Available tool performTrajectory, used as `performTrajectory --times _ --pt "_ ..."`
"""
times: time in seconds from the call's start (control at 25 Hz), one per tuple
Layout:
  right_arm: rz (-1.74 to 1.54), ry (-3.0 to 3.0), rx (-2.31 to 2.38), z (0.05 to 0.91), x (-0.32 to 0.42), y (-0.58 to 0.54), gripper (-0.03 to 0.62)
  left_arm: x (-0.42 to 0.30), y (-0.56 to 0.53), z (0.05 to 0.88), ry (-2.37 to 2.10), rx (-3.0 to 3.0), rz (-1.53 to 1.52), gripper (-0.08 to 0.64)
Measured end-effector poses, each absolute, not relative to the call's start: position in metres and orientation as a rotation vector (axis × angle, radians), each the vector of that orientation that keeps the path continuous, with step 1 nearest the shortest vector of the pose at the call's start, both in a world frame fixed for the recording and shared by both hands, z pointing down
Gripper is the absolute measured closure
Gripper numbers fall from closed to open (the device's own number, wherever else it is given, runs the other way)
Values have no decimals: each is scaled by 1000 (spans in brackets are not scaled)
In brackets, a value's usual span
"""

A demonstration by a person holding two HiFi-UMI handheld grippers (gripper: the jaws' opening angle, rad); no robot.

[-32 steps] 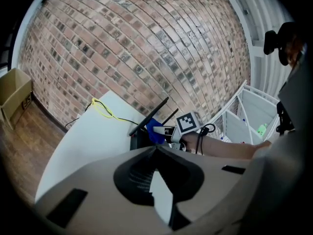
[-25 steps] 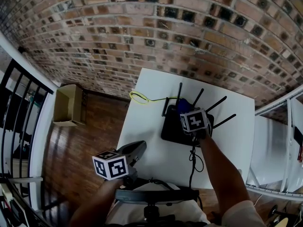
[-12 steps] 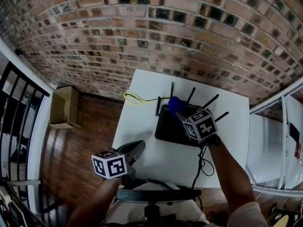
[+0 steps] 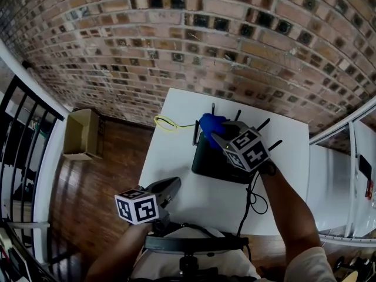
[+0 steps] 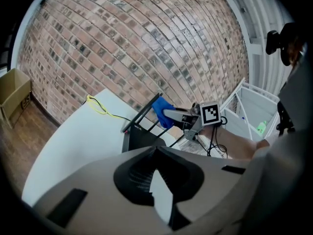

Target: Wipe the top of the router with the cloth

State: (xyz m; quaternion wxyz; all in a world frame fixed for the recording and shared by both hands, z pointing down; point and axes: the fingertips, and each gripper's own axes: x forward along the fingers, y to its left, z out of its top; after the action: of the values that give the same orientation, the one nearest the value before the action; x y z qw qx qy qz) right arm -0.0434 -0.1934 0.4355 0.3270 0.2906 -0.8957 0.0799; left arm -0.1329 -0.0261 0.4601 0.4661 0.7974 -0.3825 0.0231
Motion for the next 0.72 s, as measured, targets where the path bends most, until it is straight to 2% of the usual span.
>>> performTrajectory --times 0.36,0.72 --pt "-24 -2393 635 406 -68 -208 462 -140 -20 461 -972 1942 30 537" --pt "-22 -2351 521 432 -73 -197 463 -147 -17 463 -992 1928 16 537"
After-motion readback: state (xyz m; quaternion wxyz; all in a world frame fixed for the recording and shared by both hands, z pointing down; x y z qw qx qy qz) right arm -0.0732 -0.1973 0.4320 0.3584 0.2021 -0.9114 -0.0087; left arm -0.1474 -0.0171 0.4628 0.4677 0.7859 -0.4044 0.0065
